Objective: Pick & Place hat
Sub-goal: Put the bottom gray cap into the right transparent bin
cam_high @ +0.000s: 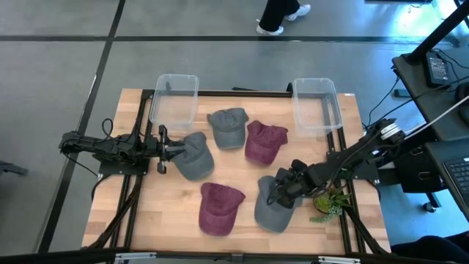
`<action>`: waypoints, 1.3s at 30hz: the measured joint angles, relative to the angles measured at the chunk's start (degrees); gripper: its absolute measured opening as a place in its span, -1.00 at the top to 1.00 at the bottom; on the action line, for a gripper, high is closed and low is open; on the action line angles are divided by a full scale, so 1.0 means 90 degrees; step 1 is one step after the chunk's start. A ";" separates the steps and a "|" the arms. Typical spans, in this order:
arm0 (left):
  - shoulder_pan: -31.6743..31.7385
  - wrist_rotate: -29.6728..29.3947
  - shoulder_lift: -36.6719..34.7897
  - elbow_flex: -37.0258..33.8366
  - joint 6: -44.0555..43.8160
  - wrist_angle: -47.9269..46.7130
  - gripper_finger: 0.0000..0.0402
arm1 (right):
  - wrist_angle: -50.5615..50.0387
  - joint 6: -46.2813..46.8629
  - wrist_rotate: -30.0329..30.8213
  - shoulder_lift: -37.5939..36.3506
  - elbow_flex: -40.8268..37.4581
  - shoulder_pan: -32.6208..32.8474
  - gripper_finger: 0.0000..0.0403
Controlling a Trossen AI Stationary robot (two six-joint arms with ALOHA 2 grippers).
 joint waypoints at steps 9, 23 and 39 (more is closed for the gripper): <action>0.0000 0.0000 0.0000 -0.0002 -0.0002 0.0000 0.51 | 0.0298 0.0003 -0.0205 0.0660 -0.0084 -0.0088 -0.15; 0.0000 0.0000 0.0000 -0.0002 -0.0002 0.0000 0.51 | 0.0454 -0.0150 -0.0643 0.1098 -0.0057 -0.0187 0.35; 0.0000 0.0000 0.0000 -0.0001 -0.0001 0.0000 0.51 | 0.0126 -0.0685 -0.0186 0.0904 0.0195 -0.0168 0.86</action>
